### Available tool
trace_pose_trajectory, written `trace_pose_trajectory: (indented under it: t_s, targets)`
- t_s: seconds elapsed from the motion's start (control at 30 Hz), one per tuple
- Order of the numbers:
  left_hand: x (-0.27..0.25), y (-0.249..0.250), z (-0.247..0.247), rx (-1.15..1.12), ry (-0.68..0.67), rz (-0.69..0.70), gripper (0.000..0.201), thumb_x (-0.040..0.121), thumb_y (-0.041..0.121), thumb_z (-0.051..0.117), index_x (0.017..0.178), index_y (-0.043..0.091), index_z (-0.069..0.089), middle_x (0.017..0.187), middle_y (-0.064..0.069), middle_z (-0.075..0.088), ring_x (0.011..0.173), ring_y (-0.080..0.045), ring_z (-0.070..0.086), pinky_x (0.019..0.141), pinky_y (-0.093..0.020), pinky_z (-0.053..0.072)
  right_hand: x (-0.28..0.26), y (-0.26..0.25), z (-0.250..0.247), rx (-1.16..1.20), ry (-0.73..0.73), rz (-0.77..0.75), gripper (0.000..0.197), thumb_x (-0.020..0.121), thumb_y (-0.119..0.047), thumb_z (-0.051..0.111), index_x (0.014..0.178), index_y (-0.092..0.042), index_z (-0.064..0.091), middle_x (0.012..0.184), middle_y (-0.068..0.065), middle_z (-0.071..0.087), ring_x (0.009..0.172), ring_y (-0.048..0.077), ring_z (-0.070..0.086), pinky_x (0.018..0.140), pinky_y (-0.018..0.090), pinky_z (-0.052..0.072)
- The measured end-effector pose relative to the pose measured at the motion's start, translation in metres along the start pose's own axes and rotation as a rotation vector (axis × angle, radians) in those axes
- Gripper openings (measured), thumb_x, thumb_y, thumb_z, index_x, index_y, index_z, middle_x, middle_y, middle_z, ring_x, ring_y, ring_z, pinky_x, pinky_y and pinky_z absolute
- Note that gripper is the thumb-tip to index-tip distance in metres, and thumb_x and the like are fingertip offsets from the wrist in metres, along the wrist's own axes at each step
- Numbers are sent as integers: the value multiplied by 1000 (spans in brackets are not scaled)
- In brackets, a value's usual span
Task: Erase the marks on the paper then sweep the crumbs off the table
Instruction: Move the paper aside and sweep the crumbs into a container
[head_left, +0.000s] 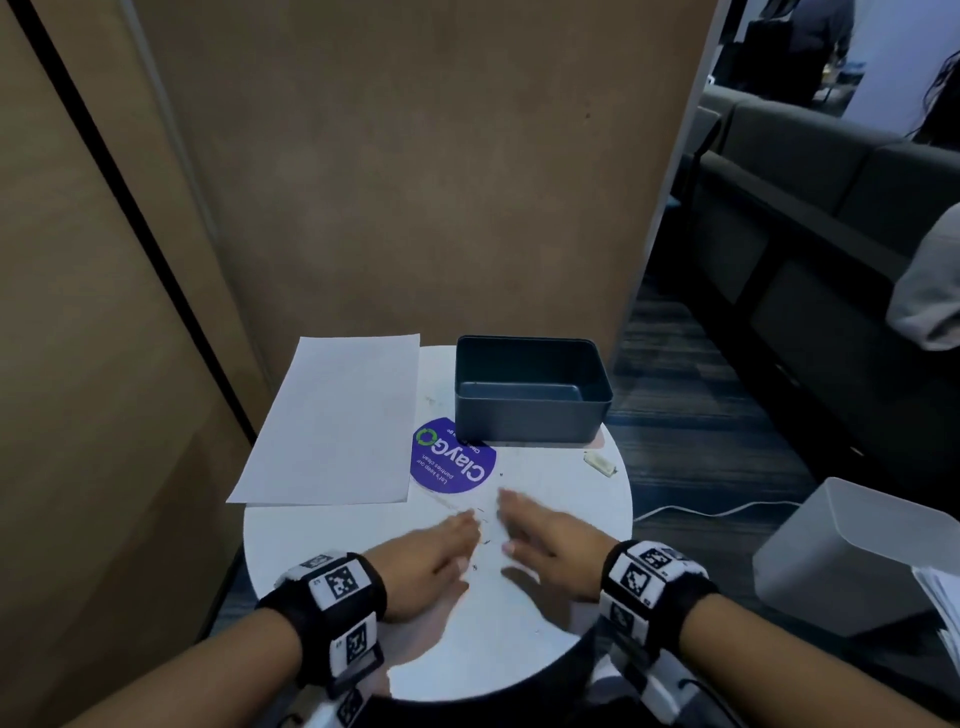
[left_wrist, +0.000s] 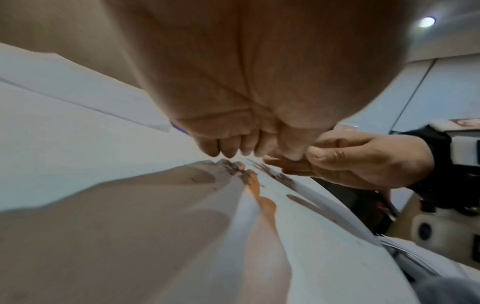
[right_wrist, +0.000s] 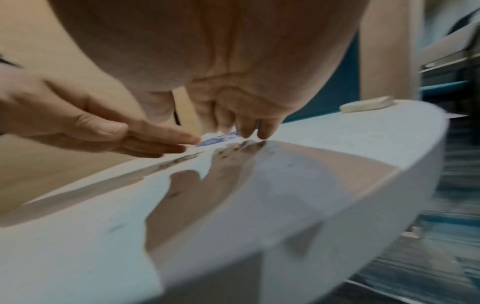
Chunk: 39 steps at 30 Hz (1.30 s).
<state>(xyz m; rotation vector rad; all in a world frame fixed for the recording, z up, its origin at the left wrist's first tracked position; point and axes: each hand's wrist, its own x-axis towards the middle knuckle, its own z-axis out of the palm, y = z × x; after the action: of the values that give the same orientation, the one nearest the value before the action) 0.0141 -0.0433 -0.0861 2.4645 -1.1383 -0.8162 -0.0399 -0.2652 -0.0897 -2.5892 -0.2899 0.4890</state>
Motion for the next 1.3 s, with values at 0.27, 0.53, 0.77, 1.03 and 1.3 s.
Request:
trace_pose_trajectory:
  t_s: [0.27, 0.53, 0.77, 1.03, 1.3]
  targets:
    - [-27, -20, 11, 242, -89, -175, 66, 106, 35, 29, 157, 6, -1, 165, -12, -13, 153, -27, -8, 123, -34, 3, 38, 2, -8, -261, -49, 232, 75, 102, -51, 32, 157, -11, 0, 165, 7, -11, 152, 26, -7, 123, 43, 5]
    - [-35, -18, 19, 58, 76, -51, 60, 107, 29, 33, 159, 16, 5, 166, 1, -4, 152, -12, -3, 113, -15, -5, 13, -14, 27, -93, -72, -115, 63, 102, -36, 38, 157, -17, 13, 165, 0, 5, 151, 15, 2, 124, 37, 4]
    - [-22, -24, 26, 251, 0, -307, 83, 102, 52, 31, 156, 3, -10, 161, -16, -23, 150, -33, -18, 122, -43, -3, -4, 13, 36, -208, 143, 351, 76, 100, -54, 24, 156, -13, -9, 161, 1, -23, 149, 20, -20, 121, 39, -7]
    - [-15, 4, 37, 103, 18, -99, 68, 106, 29, 32, 156, 7, -9, 164, -9, -16, 152, -24, -13, 118, -29, -6, -27, -10, 48, -41, 197, 122, 74, 101, -54, 20, 156, -11, -4, 161, -1, -14, 152, 19, -11, 120, 28, -5]
    - [-23, -12, 26, 132, 63, -249, 69, 106, 35, 32, 157, 5, -4, 163, -14, -17, 151, -31, -13, 121, -38, -3, -33, 7, 60, -232, 131, 306, 86, 94, -65, 10, 155, -8, -12, 160, 7, -25, 149, 22, -22, 117, 34, -14]
